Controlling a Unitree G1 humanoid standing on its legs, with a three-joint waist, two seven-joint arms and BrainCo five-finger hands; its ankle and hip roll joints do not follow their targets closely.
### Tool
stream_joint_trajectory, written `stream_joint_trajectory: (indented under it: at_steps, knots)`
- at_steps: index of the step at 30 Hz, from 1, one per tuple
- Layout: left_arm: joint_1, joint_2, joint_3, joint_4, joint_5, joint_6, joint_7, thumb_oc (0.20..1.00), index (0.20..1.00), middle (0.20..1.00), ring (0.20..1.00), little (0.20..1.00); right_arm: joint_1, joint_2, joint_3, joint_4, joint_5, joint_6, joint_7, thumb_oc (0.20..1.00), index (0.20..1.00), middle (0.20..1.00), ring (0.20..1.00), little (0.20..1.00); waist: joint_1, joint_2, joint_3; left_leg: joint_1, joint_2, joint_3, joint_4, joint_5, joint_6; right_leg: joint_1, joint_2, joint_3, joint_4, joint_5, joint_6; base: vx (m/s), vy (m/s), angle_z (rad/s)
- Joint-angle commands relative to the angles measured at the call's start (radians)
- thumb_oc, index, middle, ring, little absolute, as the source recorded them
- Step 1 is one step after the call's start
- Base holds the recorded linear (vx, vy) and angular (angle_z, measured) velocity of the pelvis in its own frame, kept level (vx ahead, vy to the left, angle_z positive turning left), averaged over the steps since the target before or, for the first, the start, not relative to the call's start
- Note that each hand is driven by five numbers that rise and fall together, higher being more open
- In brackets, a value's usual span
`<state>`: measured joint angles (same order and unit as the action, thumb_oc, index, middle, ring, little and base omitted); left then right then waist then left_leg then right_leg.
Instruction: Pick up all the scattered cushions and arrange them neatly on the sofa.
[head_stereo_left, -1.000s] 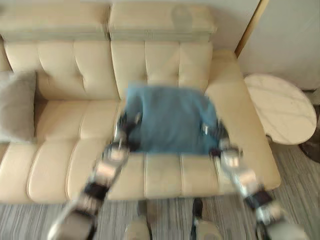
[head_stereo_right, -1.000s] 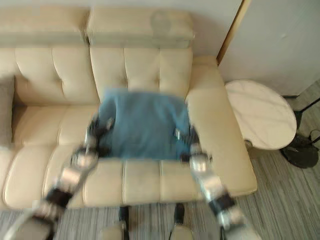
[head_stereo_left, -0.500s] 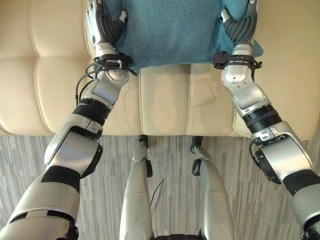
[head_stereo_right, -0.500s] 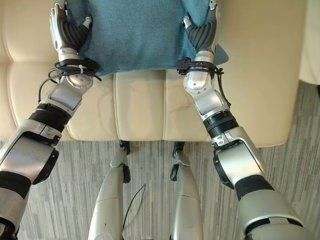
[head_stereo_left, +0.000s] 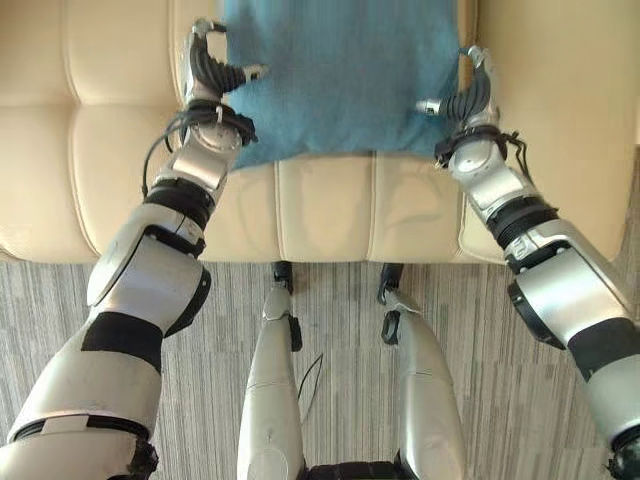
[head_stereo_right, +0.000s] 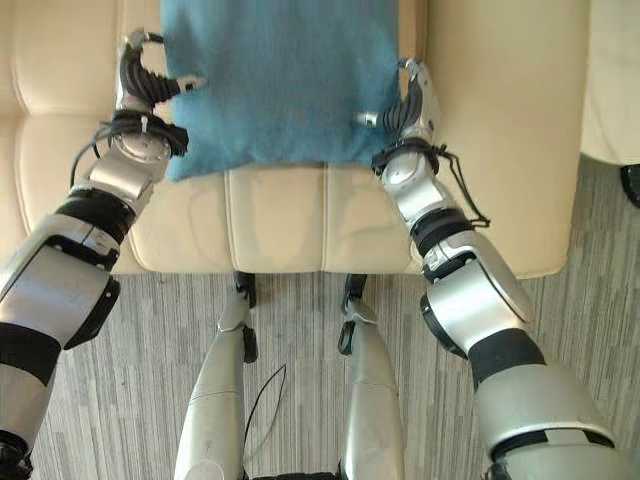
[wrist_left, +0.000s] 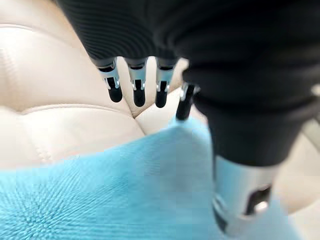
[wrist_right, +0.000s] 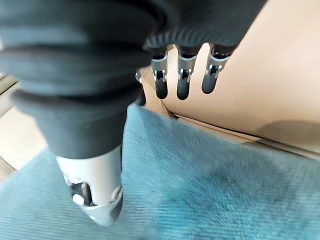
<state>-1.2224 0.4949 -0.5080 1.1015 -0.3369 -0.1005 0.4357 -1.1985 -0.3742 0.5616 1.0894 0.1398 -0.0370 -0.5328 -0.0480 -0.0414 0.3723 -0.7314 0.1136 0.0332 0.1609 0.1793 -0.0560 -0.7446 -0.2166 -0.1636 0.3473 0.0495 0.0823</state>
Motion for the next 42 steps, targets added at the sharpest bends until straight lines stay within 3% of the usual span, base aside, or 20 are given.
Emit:
stream_joint_trajectory:
  at_steps: [1,6,8,11,17,23,34,35,37,38,40,41,42]
  knots:
    - [-0.016,-0.006,0.081,0.024,-0.128,-0.065,-0.045,1.000,1.000,1.000,1.000,1.000,0.017,-0.014,-0.047,-0.031,0.039,-0.010,0.013,1.000,1.000,1.000,1.000,1.000,0.009,-0.017,0.014,0.060,-0.003,-0.020,0.107,-0.231,-0.031,0.106,-0.007,0.010,-0.098,-0.072,0.043,0.04,0.023,0.00]
    - [0.296,0.029,0.228,-0.101,-0.265,-0.070,-0.147,1.000,1.000,1.000,1.000,1.000,0.320,-0.040,-0.199,-0.195,0.113,-0.022,0.082,1.000,1.000,1.000,1.000,1.000,0.007,-0.009,-0.025,0.247,-0.005,-0.001,0.023,-0.224,-0.034,0.296,-0.007,-0.012,-0.176,-0.061,0.049,0.09,0.042,0.00]
    - [0.447,0.043,0.270,-0.177,-0.237,-0.067,-0.173,1.000,1.000,1.000,1.000,1.000,0.455,-0.051,-0.256,-0.242,0.132,-0.021,0.126,1.000,1.000,1.000,1.000,1.000,0.007,-0.006,-0.050,0.312,-0.012,0.017,-0.022,-0.190,-0.027,0.364,-0.015,-0.028,-0.218,-0.031,0.050,0.07,0.090,-0.03]
    - [0.645,0.017,0.338,-0.239,-0.233,-0.056,-0.204,1.000,1.000,1.000,1.000,1.000,0.633,-0.045,-0.313,-0.301,0.131,-0.015,0.190,1.000,1.000,1.000,1.000,1.000,0.006,-0.005,-0.105,0.412,-0.012,0.028,-0.076,-0.184,-0.024,0.462,-0.014,-0.038,-0.260,-0.022,0.061,0.15,0.080,0.02]
    - [0.938,-0.024,0.385,-0.313,-0.096,-0.011,-0.270,1.000,1.000,1.000,1.000,1.000,0.852,-0.066,-0.390,-0.386,0.038,0.023,0.292,1.000,1.000,1.000,1.000,1.000,0.005,-0.003,-0.212,0.577,-0.018,0.047,-0.170,-0.175,-0.011,0.605,-0.008,-0.046,-0.322,-0.020,0.079,0.10,0.079,-0.03]
    - [1.164,-0.050,0.441,-0.374,0.069,0.014,-0.308,1.000,1.000,1.000,1.000,1.000,1.017,-0.053,-0.476,-0.444,-0.006,0.010,0.342,1.000,1.000,1.000,1.000,1.000,0.011,0.000,-0.266,0.674,-0.031,0.068,-0.231,-0.179,0.001,0.684,-0.008,-0.043,-0.366,-0.015,0.095,0.06,0.064,-0.06]
    - [1.273,-0.099,0.463,-0.385,0.122,0.031,-0.341,1.000,1.000,1.000,1.000,1.000,1.137,-0.022,-0.528,-0.413,0.045,0.002,0.407,1.000,1.000,1.000,1.000,1.000,0.016,-0.030,-0.281,0.732,-0.064,0.070,-0.230,-0.211,0.029,0.718,-0.032,-0.027,-0.340,-0.012,0.114,0.00,0.092,-0.06]
    - [1.268,-0.093,0.462,-0.382,0.128,0.030,-0.339,1.000,1.000,1.000,1.000,1.000,1.141,-0.008,-0.532,-0.403,0.054,0.004,0.408,1.000,1.000,1.000,1.000,1.000,0.016,-0.037,-0.267,0.731,-0.071,0.071,-0.227,-0.213,0.035,0.708,-0.039,-0.018,-0.324,0.003,0.120,-0.16,0.095,-0.04]
    - [1.246,-0.083,0.465,-0.332,0.139,0.025,-0.331,1.000,1.000,1.000,1.000,1.000,1.127,0.010,-0.526,-0.369,0.063,0.002,0.402,1.000,1.000,1.000,1.000,1.000,0.009,-0.046,-0.245,0.722,-0.078,0.099,-0.233,-0.208,0.039,0.657,-0.053,-0.004,-0.326,0.096,0.143,-0.25,0.057,-0.16]
    - [1.237,-0.078,0.467,-0.318,0.138,0.023,-0.330,1.000,1.000,1.000,1.000,1.000,1.119,0.013,-0.522,-0.363,0.064,0.002,0.399,1.000,1.000,1.000,1.000,1.000,0.009,-0.039,-0.234,0.711,-0.068,0.111,-0.230,-0.201,0.040,0.635,-0.052,-0.012,-0.319,0.103,0.148,-0.23,-0.004,-0.36]
    - [1.219,-0.057,0.464,-0.297,0.147,0.028,-0.328,1.000,1.000,1.000,1.000,1.000,1.109,0.013,-0.513,-0.345,0.068,-0.001,0.397,1.000,1.000,1.000,1.000,1.000,0.012,-0.021,-0.220,0.685,-0.048,0.127,-0.223,-0.184,0.040,0.638,-0.042,-0.028,-0.266,0.052,0.128,-0.22,0.029,-0.49]
    - [1.218,-0.056,0.464,-0.297,0.147,0.028,-0.328,1.000,1.000,1.000,1.000,1.000,1.108,0.014,-0.513,-0.345,0.068,-0.002,0.397,1.000,1.000,1.000,1.000,1.000,0.012,-0.022,-0.222,0.681,-0.049,0.127,-0.222,-0.182,0.041,0.634,-0.043,-0.028,-0.267,0.053,0.128,-0.29,0.091,-0.59]
    - [1.208,-0.044,0.467,-0.273,0.146,0.030,-0.327,1.000,1.000,1.000,1.000,1.000,1.111,0.007,-0.502,-0.340,0.071,-0.006,0.398,1.000,1.000,1.000,1.000,1.000,0.028,-0.005,-0.227,0.653,-0.044,0.145,-0.219,-0.164,0.051,0.663,-0.012,-0.008,-0.150,-0.051,0.096,-0.22,0.071,-0.35]
